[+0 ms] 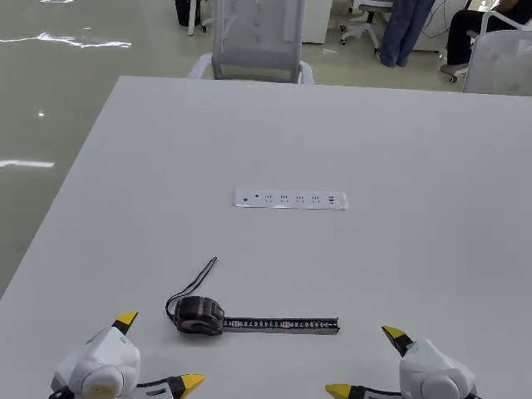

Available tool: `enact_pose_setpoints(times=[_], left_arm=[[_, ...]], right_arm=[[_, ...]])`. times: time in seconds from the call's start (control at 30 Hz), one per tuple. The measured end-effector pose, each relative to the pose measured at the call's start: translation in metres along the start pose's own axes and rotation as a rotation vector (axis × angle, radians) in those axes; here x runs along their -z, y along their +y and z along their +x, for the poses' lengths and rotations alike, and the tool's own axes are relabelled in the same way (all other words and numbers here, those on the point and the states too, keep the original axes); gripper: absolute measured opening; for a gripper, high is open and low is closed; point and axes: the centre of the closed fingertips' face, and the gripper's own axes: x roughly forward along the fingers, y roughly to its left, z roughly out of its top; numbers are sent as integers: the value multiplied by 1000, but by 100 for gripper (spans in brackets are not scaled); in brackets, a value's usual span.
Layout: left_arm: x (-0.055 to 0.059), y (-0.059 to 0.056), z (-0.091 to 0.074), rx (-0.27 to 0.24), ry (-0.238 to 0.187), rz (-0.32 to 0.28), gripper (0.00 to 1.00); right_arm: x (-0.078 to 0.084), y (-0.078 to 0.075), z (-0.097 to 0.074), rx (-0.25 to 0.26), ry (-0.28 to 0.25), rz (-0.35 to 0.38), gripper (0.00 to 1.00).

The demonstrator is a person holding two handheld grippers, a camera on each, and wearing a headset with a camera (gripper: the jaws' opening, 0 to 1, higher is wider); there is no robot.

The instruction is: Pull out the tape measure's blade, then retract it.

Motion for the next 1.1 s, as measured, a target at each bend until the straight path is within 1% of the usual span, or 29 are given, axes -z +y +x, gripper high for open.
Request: enact_pose_setpoints(times=[0.07, 0.13, 0.23, 0.37, 0.43, 0.57, 0.67, 0.7, 0.77, 0.8, 0.9, 0.93, 1.0, 1.03, 1.1], left_arm=[[1, -2, 0, -3, 3, 3, 95], [2, -4, -2, -7, 7, 4, 97], [3, -3, -3, -19, -2, -15, 99], [6, -5, -4, -26, 4, -31, 99], [6, -7, -5, -31, 7, -38, 99], [6, -10, -5, -42, 1, -64, 99], [5, -10, -4, -54, 1, -70, 99], [4, -10, -4, -65, -6, -83, 99], [-3, -11, -5, -82, -31, -104, 99], [-3, -12, -4, -84, -32, -111, 99], [-8, -12, -3, -115, -48, -142, 99], [-9, -12, -2, -126, -50, -166, 99], [-9, -11, 0, -141, -60, -176, 99], [-8, -11, 2, -151, -54, -178, 99], [-6, -11, 4, -172, -47, -186, 99]], right_arm=[[-1, 2, -2, 3, 2, 1, 93], [-2, 0, -3, 17, -2, 7, 93], [-5, 0, -4, 35, -11, 18, 94], [-9, 2, -5, 44, -16, 31, 94], [-11, 2, -5, 64, -26, 28, 94], [-13, 4, -5, 71, -34, 54, 95], [-15, 7, -5, 76, -40, 68, 95], [-16, 8, -5, 77, -41, 70, 95], [-17, 10, -5, 81, -43, 76, 95], [-18, 11, -5, 82, -45, 76, 95], [-19, 13, -4, 86, -44, 86, 95], [-20, 14, -3, 88, -45, 87, 95], [-21, 15, -2, 88, -44, 87, 95], [-23, 12, -2, 114, -49, 72, 95], [-25, 13, -3, 118, -59, 76, 94]])
